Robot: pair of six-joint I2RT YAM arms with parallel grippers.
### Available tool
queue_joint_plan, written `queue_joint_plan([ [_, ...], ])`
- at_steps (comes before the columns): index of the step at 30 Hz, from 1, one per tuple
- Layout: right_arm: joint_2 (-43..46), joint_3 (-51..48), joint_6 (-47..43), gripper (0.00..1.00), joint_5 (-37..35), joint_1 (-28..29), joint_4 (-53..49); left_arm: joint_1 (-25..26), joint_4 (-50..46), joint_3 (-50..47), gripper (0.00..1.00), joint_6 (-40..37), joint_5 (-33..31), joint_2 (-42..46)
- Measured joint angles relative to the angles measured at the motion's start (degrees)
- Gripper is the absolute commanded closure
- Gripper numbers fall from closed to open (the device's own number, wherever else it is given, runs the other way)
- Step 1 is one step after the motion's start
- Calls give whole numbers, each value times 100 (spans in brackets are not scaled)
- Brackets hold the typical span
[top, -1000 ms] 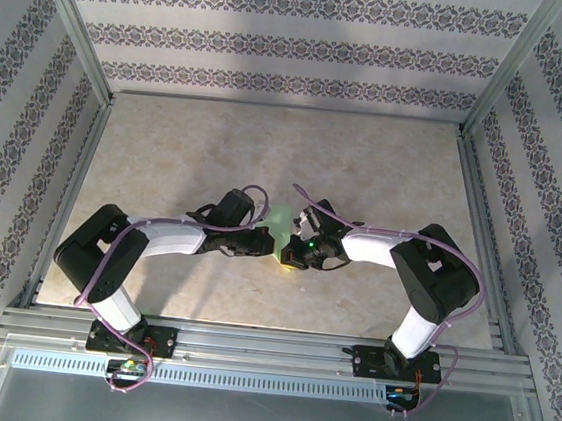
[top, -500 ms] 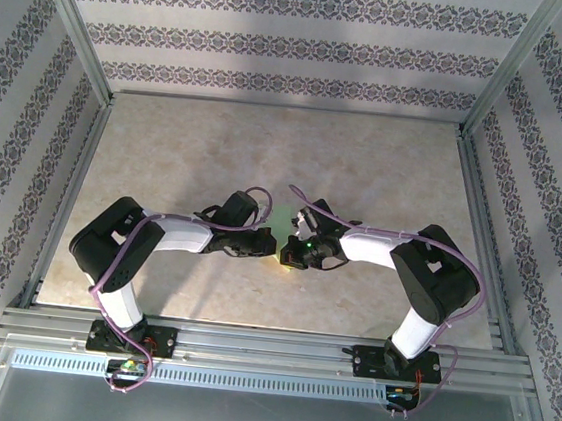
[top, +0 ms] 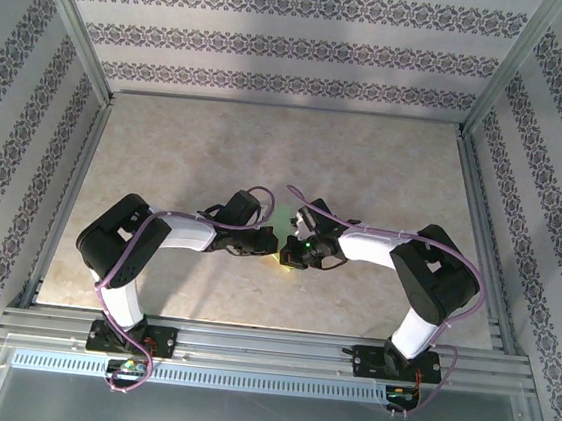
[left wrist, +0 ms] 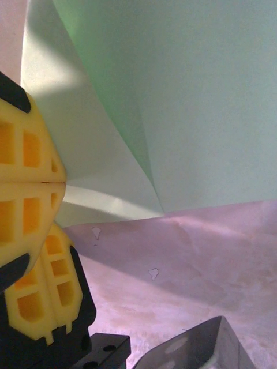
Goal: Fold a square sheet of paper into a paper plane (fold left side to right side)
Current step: Third fold the triangle at the center of the table.
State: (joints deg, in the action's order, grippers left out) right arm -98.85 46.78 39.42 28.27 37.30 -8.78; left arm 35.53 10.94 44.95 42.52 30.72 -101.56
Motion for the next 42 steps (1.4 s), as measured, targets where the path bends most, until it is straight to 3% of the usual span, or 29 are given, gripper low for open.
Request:
queue_joint_plan([
  [23, -11, 76, -105, 100, -98, 46, -142, -133, -20, 57, 96, 101, 4, -138],
  [42, -20, 114, -186, 100, -107, 48, -195, -1158, -136, 57, 95, -407, 203, -101],
])
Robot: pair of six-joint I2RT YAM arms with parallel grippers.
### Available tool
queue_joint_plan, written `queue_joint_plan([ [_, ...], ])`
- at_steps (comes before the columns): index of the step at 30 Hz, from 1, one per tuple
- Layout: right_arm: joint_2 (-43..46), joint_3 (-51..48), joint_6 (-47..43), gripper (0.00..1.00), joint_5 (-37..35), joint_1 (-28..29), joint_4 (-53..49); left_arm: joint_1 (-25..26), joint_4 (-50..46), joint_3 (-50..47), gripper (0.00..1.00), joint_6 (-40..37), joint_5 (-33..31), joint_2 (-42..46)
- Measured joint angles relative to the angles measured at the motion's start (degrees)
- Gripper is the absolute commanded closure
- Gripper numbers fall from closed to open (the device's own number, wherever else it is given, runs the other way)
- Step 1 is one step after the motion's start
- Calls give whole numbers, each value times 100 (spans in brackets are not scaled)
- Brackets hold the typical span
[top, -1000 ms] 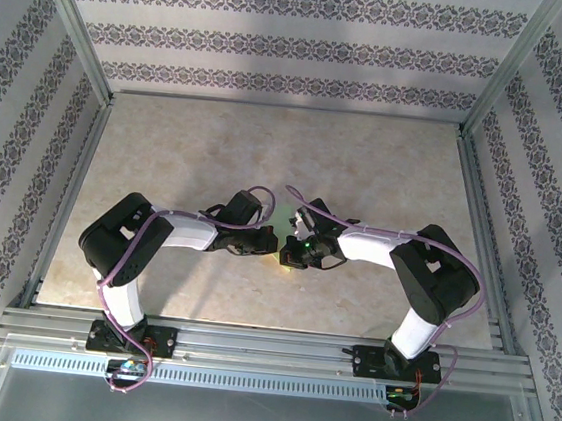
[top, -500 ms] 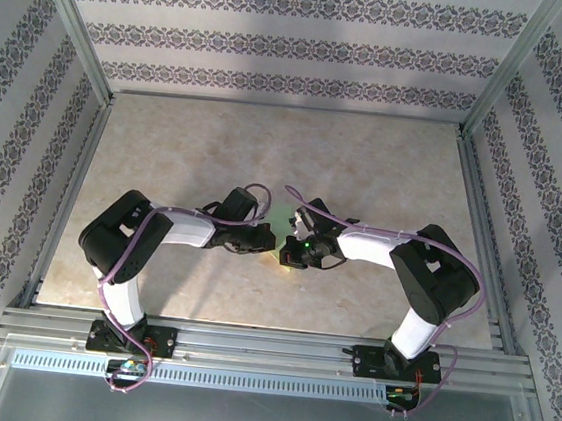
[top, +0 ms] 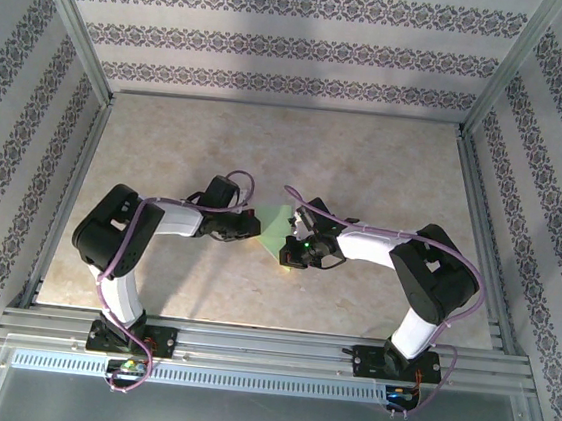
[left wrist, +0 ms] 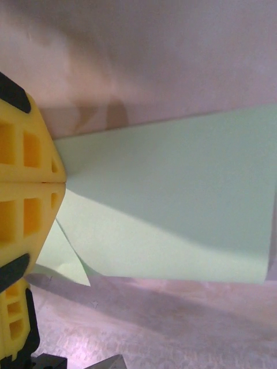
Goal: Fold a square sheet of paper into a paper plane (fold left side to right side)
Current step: Third fold the triangle at the center of the table.
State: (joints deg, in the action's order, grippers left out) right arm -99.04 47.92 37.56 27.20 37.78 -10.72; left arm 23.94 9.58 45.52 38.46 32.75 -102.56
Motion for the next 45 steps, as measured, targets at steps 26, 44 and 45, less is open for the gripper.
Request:
queue_joint_plan([
  [26, 0, 44, 0, 100, -85, 26, -87, 511, -946, -208, 95, -308, 127, 1196],
  [44, 0, 46, 0, 100, -85, 26, -92, 798, -326, 107, 96, -111, 153, 98],
  [45, 0, 46, 0, 100, -85, 26, -94, 798, -297, 114, 96, -92, 153, 48],
])
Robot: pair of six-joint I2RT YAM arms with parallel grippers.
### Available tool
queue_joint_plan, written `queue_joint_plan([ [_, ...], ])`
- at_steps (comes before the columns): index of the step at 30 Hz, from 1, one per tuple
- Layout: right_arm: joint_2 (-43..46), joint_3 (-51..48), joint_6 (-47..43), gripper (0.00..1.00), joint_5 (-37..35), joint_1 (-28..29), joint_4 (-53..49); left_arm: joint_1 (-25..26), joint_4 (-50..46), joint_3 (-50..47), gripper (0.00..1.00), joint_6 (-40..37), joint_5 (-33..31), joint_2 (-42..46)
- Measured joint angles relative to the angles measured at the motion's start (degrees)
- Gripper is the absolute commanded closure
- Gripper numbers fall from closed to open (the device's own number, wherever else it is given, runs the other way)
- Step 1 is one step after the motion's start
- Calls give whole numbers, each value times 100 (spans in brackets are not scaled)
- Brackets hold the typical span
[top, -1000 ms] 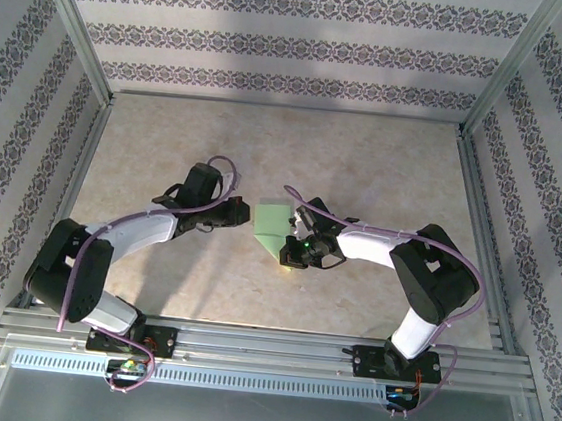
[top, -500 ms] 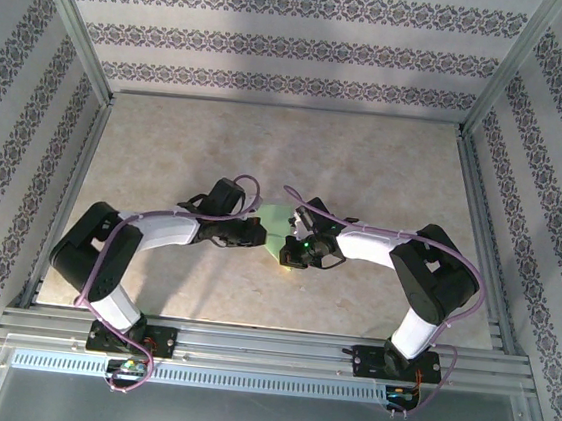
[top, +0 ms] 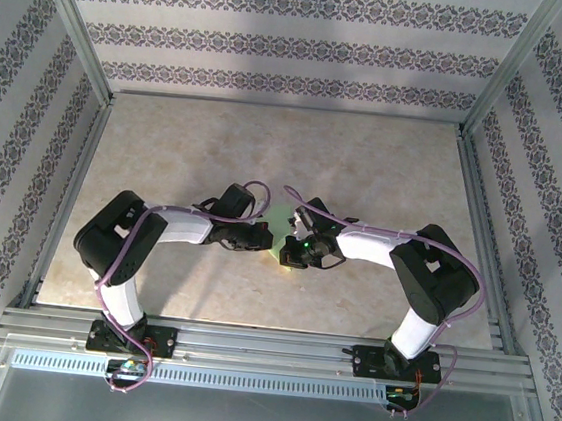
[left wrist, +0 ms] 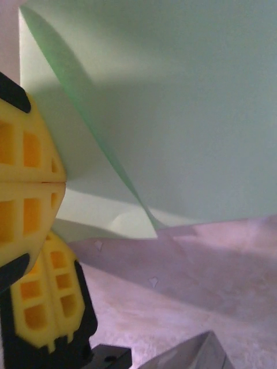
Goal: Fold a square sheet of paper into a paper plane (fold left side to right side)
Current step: Third fold the triangle at the center of the table.
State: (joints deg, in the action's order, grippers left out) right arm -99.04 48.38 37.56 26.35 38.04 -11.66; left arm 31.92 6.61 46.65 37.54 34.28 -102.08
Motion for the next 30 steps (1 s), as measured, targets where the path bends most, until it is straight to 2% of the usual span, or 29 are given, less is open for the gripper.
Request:
queue_joint_plan([
  [12, 63, 24, -2, 100, 0, -13, -107, 7, 31, 63, 96, 22, -66, -138],
  [17, 354, 20, 0, 100, 35, -177, -271, 17, 28, 63, 99, 24, -92, -140],
  [21, 570, -28, 22, 100, 297, -345, -15, 28, -15, 92, 100, 24, -140, -140],
  [30, 107, -35, 120, 100, 616, -302, 365, 39, -170, 173, 100, 24, -186, -149],
])
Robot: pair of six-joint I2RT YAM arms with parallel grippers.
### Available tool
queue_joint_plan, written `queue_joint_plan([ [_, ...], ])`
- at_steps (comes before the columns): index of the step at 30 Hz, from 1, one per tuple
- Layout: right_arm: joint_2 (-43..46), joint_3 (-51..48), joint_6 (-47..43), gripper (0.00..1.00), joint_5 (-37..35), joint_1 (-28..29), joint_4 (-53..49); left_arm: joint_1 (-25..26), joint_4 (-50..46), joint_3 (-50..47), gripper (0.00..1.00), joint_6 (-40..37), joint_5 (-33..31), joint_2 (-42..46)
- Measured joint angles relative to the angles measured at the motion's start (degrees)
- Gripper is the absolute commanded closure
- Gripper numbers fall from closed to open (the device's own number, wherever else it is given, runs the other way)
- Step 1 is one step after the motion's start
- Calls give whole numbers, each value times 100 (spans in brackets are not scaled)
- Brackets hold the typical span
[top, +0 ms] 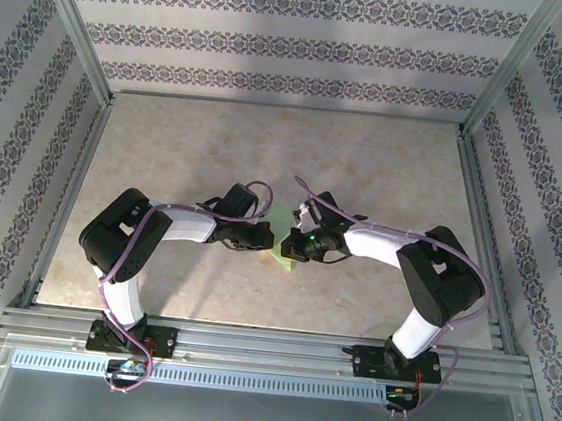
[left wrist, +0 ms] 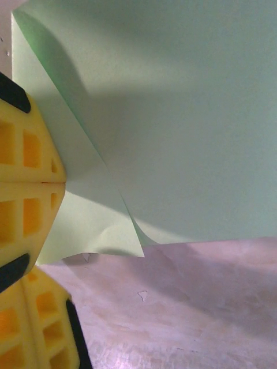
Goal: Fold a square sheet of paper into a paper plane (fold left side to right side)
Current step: Third fold the triangle at the center of the table.
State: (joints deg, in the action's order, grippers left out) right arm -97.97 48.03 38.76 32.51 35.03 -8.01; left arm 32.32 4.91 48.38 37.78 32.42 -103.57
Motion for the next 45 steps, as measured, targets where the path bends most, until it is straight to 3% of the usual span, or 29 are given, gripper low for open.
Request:
queue_joint_plan([
  [24, -175, -302, 192, 100, 164, 114, 407, 31, -258, 138, 100, 149, -120, -24],
  [45, 308, -852, 310, 100, 286, 236, 385, 33, -328, 179, 100, 195, -138, -35],
])
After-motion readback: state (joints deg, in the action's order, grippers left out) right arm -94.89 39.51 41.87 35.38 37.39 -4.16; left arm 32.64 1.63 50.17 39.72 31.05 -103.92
